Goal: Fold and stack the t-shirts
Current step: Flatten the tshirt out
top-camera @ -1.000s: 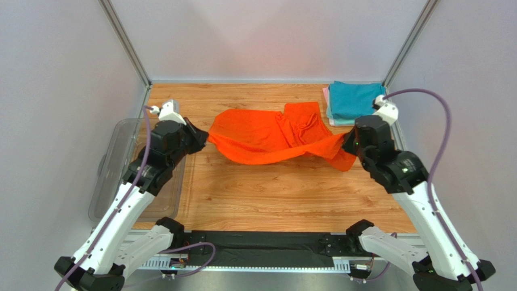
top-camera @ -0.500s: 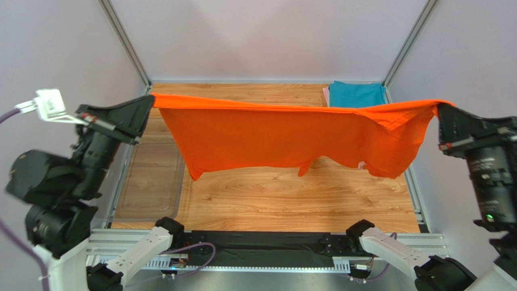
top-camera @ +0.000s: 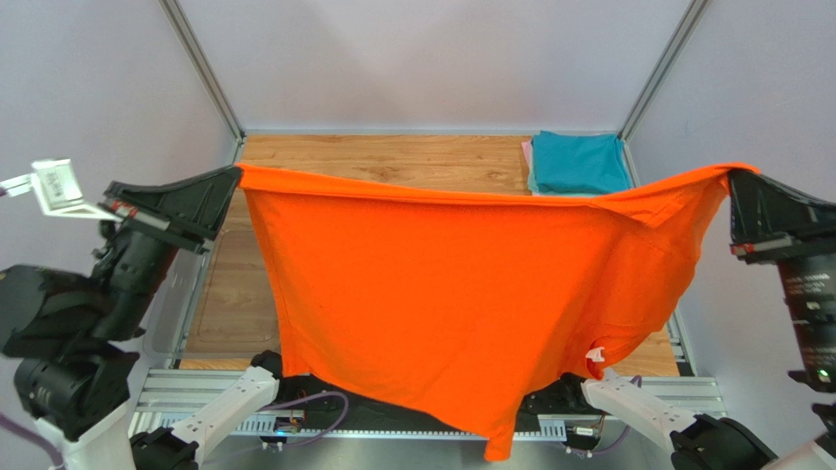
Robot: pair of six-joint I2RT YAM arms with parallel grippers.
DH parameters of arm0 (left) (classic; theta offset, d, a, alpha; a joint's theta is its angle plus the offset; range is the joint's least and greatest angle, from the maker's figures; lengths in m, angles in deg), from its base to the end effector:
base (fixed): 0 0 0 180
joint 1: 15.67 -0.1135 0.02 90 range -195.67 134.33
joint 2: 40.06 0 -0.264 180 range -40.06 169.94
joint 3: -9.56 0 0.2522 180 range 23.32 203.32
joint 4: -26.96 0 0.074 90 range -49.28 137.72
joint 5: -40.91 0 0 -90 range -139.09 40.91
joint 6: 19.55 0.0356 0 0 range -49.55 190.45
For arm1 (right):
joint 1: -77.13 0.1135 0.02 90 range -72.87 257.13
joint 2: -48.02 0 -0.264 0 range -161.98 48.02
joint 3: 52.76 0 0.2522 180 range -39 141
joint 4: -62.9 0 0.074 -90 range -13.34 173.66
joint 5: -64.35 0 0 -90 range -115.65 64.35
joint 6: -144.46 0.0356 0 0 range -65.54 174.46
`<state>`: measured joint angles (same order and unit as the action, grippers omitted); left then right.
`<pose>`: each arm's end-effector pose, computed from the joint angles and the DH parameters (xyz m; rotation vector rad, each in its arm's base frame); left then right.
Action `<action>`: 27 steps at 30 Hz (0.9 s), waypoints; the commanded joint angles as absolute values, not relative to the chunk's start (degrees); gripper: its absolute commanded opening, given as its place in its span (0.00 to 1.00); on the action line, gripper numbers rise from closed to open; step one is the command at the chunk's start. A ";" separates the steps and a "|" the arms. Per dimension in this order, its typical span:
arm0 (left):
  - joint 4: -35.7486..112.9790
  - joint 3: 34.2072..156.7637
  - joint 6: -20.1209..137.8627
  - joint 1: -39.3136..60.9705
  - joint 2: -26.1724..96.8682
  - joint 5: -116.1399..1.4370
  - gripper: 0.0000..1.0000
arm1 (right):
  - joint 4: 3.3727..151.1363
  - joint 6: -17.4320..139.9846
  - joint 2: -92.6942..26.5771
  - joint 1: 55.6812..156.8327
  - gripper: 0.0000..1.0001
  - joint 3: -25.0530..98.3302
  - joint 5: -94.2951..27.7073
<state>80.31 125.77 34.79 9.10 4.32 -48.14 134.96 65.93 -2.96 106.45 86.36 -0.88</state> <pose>0.0129 -0.0053 0.5725 -0.1382 1.2926 -0.8990 -0.0240 -0.0306 0.6001 0.1692 1.3128 0.3270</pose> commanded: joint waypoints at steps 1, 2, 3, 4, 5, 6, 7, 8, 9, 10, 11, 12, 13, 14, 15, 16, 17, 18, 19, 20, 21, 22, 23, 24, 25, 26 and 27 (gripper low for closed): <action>82.02 121.94 38.62 8.94 9.15 -37.97 0.00 | 129.67 60.36 -8.31 106.31 0.01 79.59 8.76; 82.81 120.02 39.07 8.94 11.34 -35.41 0.00 | 128.53 59.48 -9.10 106.40 0.01 75.65 10.89; 83.08 118.87 39.60 8.94 12.58 -32.77 0.00 | 125.90 58.78 -11.19 106.22 0.01 73.35 12.82; 83.08 117.55 40.21 9.03 13.98 -27.78 0.00 | 125.10 57.55 -12.52 106.13 0.02 71.41 16.06; 82.73 114.14 40.39 8.94 16.69 -25.30 0.00 | 124.56 57.80 -14.27 105.70 0.02 68.44 17.05; 80.82 112.28 40.65 8.42 18.20 -23.79 0.00 | 124.47 58.24 -15.95 104.74 0.02 67.10 16.63; 79.84 110.52 40.57 7.71 19.78 -22.99 0.00 | 124.30 59.20 -19.36 101.68 0.02 65.87 11.66; 76.87 107.02 40.05 5.62 23.10 -23.60 0.00 | 124.21 61.21 -20.96 99.56 0.02 62.12 7.35; 75.19 105.34 39.34 4.38 24.88 -26.13 0.00 | 122.38 62.53 -22.45 97.54 0.01 59.99 2.87; 73.26 102.36 38.73 3.15 26.89 -27.46 0.00 | 120.80 64.03 -25.51 94.30 0.01 57.19 -2.92; 69.15 101.20 39.16 0.79 31.53 -29.56 0.00 | 119.04 66.13 -27.11 93.05 0.00 54.63 -5.33; 67.45 100.40 39.34 -0.11 34.18 -31.49 0.00 | 115.54 66.67 -29.04 92.34 0.00 49.91 -7.61; 66.31 100.05 39.86 -0.55 39.86 -34.73 0.00 | 113.94 67.20 -32.63 91.29 0.00 48.04 -11.03; 65.34 100.31 41.17 -0.99 42.88 -36.42 0.00 | 112.36 67.47 -34.92 91.02 0.00 46.54 -12.45; 63.41 100.66 43.36 -1.08 45.78 -38.70 0.00 | 109.91 67.30 -37.12 90.76 0.00 44.87 -14.73; 63.31 101.88 43.38 -1.26 48.51 -40.37 0.00 | 109.45 67.29 -39.23 90.67 0.00 44.85 -15.02; 62.09 102.33 43.21 -2.04 53.41 -42.13 0.00 | 109.27 67.12 -44.21 90.67 0.00 45.37 -15.28; 60.86 102.50 42.33 -2.40 55.63 -45.37 0.00 | 109.53 66.60 -46.35 90.67 0.00 46.16 -15.46; 59.71 103.11 41.89 -2.75 59.48 -46.62 0.00 | 109.70 66.33 -48.72 90.58 0.00 47.91 -15.28; 58.31 103.56 41.63 -3.27 61.35 -47.41 0.00 | 110.23 66.33 -52.14 90.58 0.00 48.71 -15.02; 58.56 104.52 41.01 -3.45 63.11 -48.03 0.00 | 110.93 66.15 -53.74 90.58 0.00 49.42 -14.67; 59.08 106.35 41.01 -3.63 64.69 -48.04 0.00 | 111.20 66.15 -54.89 90.58 0.00 50.47 -14.58; 59.96 106.98 40.92 -3.80 67.14 -47.95 0.00 | 111.46 66.15 -56.03 90.49 0.00 50.91 -14.58; 60.05 107.51 40.83 -3.81 67.86 -47.95 0.00 | 112.07 66.06 -57.43 90.49 0.00 51.18 -14.49; 59.88 107.34 40.66 -3.89 68.65 -47.86 0.00 | 112.17 66.06 -57.88 90.49 0.00 51.27 -14.49; 59.27 106.99 40.57 -4.07 68.75 -47.95 0.00 | 112.08 66.15 -58.15 90.49 0.00 51.01 -14.40; 59.18 106.81 40.39 -4.24 68.75 -48.21 0.00 | 112.43 66.24 -58.15 90.49 0.00 50.74 -14.49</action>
